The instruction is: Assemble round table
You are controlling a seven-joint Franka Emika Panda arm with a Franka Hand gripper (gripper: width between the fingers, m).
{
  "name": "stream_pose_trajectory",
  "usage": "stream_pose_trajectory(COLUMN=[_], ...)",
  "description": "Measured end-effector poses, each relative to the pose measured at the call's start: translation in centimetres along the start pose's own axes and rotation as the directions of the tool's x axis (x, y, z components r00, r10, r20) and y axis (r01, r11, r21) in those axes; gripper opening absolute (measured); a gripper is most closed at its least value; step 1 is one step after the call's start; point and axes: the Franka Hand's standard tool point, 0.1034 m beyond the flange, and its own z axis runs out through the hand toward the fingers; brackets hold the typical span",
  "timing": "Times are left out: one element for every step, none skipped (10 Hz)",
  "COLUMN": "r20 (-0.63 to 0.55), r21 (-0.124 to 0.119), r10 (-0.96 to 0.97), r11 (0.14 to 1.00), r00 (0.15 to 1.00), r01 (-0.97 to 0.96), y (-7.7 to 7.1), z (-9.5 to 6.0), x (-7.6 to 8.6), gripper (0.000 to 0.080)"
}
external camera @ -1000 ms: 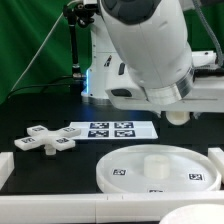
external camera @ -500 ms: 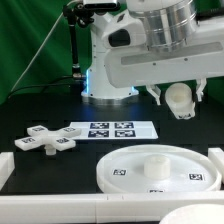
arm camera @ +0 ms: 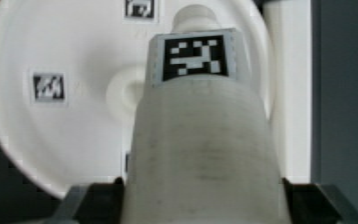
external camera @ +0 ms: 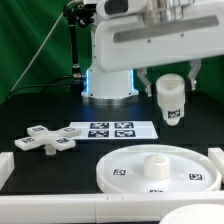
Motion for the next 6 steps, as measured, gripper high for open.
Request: stream_pose_trajectory(r20=[-0.110, -0.168, -0.227, -0.312, -0.372, -0.442], r21=[-0.001, -0.007, -0.011, -0.018, -0.047, -0.066], r10=[-0.001, -0.005, -0.009, -0.016, -0.075, -0.091], r11=[1.000, 1.000, 1.000, 1.000, 0.997, 0.995], r00=[0.994, 0.986, 0.974, 0.950, 0.925, 0.892], r01=[0.001, 0.004, 0.007, 0.011, 0.062, 0.069], y=[-0.1, 0.0, 0.1, 0.3, 1.0, 1.6], z=[0.1, 0.5, 0.4, 0.3, 0.0, -0.3], x=[0.8, 0.5, 0.8, 1.1, 1.3, 1.4], gripper=[0.0409, 0.0409, 0.0409, 0.0409, 0.0409, 0.0409])
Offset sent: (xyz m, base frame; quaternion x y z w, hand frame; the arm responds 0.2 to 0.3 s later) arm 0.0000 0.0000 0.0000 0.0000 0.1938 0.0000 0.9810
